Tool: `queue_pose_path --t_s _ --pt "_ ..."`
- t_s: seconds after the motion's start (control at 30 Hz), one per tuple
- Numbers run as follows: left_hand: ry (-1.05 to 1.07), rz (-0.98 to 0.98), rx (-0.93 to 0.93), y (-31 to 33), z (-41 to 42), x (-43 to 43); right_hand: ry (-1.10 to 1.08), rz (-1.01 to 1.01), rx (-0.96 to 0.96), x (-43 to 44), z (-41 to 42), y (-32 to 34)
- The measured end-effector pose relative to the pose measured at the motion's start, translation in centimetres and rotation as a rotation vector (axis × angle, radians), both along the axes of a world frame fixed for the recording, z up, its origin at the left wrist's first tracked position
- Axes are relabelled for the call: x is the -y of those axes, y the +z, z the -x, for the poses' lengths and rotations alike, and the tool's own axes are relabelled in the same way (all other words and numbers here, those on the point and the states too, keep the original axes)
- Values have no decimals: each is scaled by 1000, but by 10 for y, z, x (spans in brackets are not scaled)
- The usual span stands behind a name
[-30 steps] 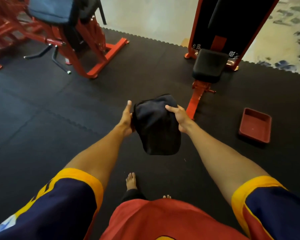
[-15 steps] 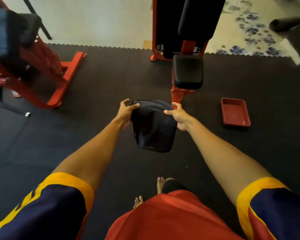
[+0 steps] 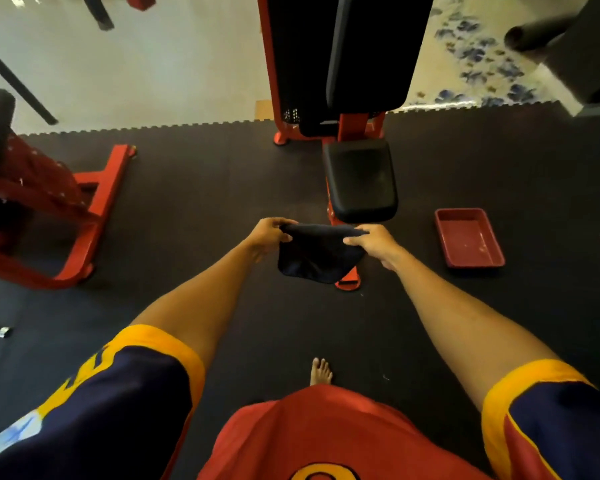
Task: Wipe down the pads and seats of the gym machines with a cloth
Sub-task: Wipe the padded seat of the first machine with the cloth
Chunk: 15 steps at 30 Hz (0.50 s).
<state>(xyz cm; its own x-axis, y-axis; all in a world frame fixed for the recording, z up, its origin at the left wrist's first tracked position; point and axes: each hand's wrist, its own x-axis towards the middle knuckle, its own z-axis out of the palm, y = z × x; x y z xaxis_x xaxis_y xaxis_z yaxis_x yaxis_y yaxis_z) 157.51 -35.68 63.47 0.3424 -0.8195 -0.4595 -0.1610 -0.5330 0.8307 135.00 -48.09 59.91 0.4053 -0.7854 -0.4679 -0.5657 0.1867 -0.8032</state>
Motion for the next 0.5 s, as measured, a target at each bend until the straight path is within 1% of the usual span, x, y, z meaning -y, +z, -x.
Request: queue_pose_path --t_s 0.1,0.17,0.27,0.33,0.37,0.43,0.5 --pt "67 38 6 1 -11 42 -39 134 -25 42 -6 -12" --pt "41 31 33 -5 -18 70 -47 149 44 55 -10 -8" --pt "101 37 103 -16 -24 126 -41 -15 211 74 -14 -2" --pt "176 2 139 -23 -28 161 -35 -110 216 89 -18 -9" --pt "209 -12 128 -26 -29 169 -91 -133 214 91 -21 -11" --pt "200 -38 108 -39 -36 209 -306 -94 176 119 -31 -23" --pt "189 -45 80 -50 -38 232 -403 -116 171 138 -36 -31"
